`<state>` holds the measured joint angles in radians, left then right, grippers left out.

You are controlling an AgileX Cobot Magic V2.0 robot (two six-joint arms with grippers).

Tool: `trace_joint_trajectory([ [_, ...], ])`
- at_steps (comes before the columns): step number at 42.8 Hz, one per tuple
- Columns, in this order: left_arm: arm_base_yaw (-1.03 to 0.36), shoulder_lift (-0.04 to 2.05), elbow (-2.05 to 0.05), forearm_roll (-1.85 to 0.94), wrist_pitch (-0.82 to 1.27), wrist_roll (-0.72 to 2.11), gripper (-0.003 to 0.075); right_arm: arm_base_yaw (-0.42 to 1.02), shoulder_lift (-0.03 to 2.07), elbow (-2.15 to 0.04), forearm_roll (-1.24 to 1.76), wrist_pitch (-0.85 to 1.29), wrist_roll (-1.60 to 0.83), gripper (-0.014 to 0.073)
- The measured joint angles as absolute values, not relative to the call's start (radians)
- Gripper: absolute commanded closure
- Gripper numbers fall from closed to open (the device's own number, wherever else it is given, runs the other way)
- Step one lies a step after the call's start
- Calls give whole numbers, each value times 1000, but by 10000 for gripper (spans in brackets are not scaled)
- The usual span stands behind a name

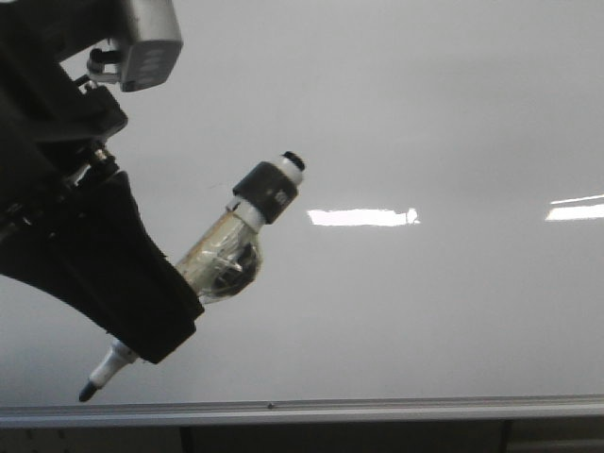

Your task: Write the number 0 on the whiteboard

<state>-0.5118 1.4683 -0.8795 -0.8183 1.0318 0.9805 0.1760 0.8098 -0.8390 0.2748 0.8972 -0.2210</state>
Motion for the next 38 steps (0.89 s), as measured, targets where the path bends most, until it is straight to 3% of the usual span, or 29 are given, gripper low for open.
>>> trace_joint_trajectory([
  [18, -512, 1466, -881, -877, 1187, 1089, 733, 199, 1143, -871, 996, 1143, -766, 47],
  [38, -512, 1463, -881, -910, 1190, 1121, 733, 336, 1409, -961, 1089, 1165, -885, 42],
])
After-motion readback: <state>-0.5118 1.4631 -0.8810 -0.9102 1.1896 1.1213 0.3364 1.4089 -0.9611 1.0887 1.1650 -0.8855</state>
